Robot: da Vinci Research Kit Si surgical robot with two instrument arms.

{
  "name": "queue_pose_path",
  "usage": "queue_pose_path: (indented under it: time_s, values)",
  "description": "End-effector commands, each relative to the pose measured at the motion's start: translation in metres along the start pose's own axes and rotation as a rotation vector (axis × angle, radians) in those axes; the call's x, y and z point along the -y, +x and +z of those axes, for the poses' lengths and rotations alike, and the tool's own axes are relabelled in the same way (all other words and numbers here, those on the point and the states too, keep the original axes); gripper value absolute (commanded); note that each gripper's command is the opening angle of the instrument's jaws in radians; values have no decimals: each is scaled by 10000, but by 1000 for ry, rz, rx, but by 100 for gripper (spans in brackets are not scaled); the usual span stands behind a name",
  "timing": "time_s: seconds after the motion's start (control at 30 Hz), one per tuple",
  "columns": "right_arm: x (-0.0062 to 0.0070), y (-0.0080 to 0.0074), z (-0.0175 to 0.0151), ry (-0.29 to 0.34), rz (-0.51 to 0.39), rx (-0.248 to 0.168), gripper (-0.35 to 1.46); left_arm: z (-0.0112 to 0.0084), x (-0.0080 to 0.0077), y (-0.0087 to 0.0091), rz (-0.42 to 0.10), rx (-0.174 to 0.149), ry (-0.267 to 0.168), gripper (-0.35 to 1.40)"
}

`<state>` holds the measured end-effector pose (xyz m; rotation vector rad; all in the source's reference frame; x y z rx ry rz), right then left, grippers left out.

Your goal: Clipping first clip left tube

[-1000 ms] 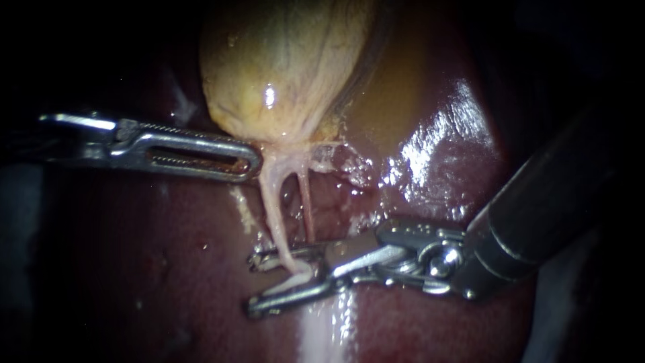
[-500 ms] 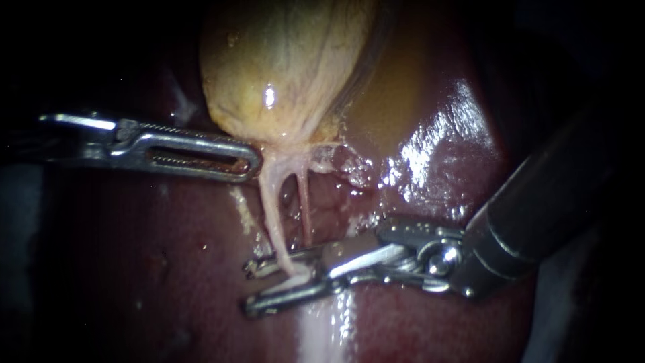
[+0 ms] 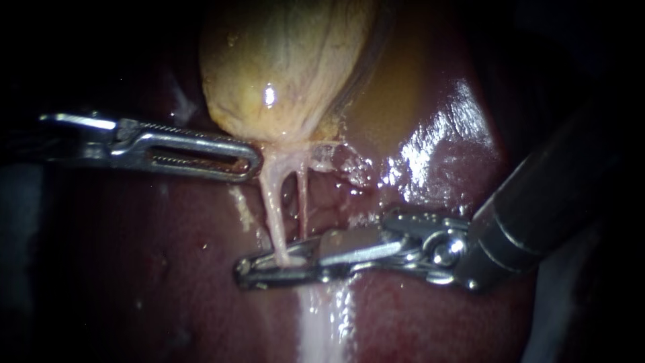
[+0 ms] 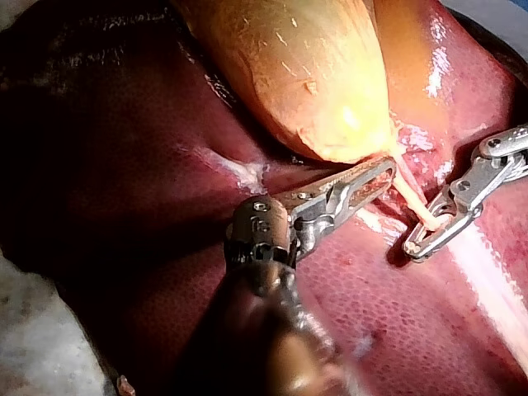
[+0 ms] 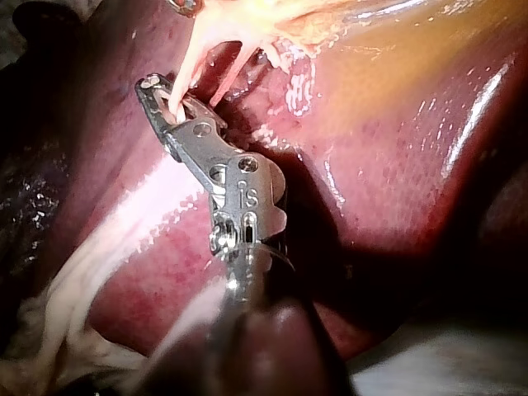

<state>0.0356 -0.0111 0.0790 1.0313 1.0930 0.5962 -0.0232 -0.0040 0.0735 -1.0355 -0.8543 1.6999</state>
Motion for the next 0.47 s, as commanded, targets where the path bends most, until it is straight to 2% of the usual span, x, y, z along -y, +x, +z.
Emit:
queue_pose_path:
  time_s: [0.03,0.47]
  values:
    - [0,-1,0,-5,-1,-1,-35,0,0,0,0,0,1,-35]
    - [0,-2,0,-7,-2,5,-35,1,0,0,0,0,1,-35]
